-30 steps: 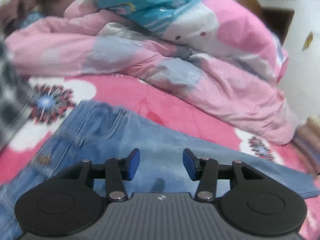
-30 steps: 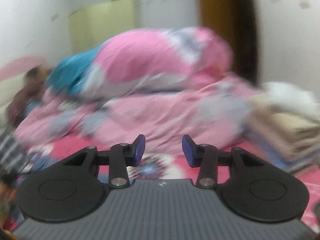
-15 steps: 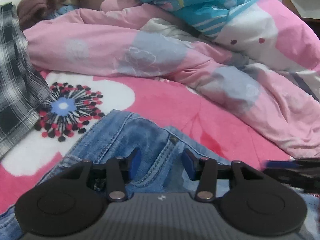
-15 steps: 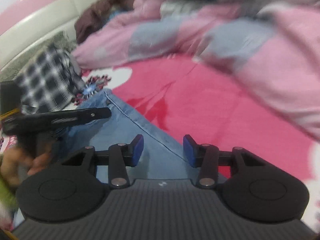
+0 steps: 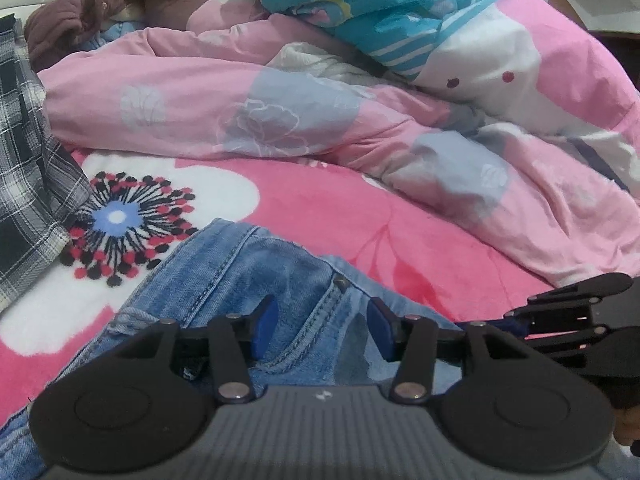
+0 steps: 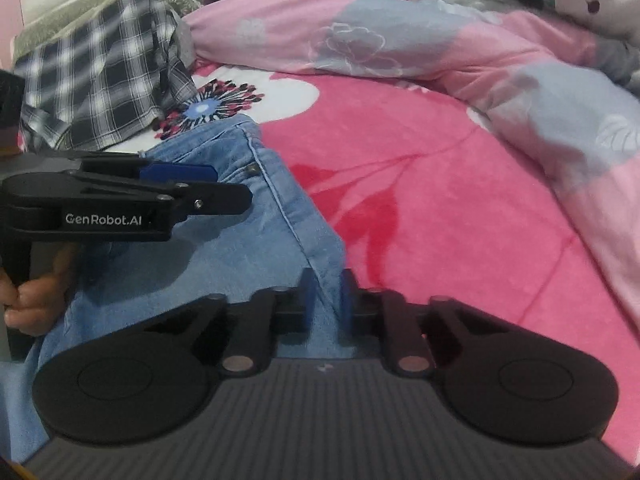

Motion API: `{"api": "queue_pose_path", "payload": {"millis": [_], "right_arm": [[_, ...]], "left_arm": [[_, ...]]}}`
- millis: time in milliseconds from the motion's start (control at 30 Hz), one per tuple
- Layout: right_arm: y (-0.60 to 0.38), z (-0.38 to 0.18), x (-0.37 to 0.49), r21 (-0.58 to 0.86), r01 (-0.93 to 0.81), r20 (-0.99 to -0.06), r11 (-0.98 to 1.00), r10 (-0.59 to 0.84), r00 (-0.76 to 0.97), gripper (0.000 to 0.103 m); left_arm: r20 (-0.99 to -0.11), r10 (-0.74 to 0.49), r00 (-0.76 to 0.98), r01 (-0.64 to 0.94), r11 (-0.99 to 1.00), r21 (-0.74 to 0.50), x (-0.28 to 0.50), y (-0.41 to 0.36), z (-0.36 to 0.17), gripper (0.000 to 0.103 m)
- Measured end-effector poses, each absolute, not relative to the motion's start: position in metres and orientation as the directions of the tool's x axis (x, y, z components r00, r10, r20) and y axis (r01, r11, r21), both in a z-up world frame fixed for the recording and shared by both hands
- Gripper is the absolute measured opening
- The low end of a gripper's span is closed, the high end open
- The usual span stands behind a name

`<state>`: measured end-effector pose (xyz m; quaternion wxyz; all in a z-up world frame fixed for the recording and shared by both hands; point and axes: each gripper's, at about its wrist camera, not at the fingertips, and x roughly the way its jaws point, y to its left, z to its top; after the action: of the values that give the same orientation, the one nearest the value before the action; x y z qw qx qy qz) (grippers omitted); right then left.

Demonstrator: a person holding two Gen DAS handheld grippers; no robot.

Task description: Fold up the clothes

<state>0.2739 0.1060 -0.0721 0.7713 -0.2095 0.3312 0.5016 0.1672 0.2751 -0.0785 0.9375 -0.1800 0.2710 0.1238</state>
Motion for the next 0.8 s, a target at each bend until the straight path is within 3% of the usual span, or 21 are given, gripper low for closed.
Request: {"api": "queue_pose_path", "payload": {"millis": [233,333,367,400,633,800], "right_arm": [[0.114,-0.084,0.273,-0.112,-0.878,-0.681,0.466,0.607,0.409,0.007],[0.111,-0.092,0.276,-0.113,-0.857,-0.639,0.503,0.624,0.451,0.022],[0.106,-0.088,0.283,-0.078,-0.842,-0.629,0.534,0.629,0.457,0.039],[0.097,-0.083,0.293,-0.035,-0.812,-0.621,0.582,0.624,0.474,0.044],[-0.066,0.008,0.314,0.288,-0.481,-0.473,0.828,0.560,0.681,0.044],[-0.230,0.086,0.229,0.299,-0.323,-0.361,0.898,0.419,0.833,0.044]], "left_arm": [[-0.564,0.180,0.806,-0.349,0.914,-0.207,0.171,0.268,-0.081,0.050],[-0.563,0.186,0.806,-0.344,0.920,-0.189,0.171,0.265,-0.083,0.051],[-0.561,0.185,0.807,-0.342,0.921,-0.188,0.171,0.265,-0.084,0.052],[-0.562,0.183,0.807,-0.341,0.921,-0.189,0.171,0.266,-0.084,0.053],[-0.556,0.171,0.813,-0.335,0.919,-0.207,0.170,0.268,-0.086,0.053],[-0.526,0.183,0.831,-0.335,0.919,-0.209,0.164,0.266,-0.078,0.054]]}}
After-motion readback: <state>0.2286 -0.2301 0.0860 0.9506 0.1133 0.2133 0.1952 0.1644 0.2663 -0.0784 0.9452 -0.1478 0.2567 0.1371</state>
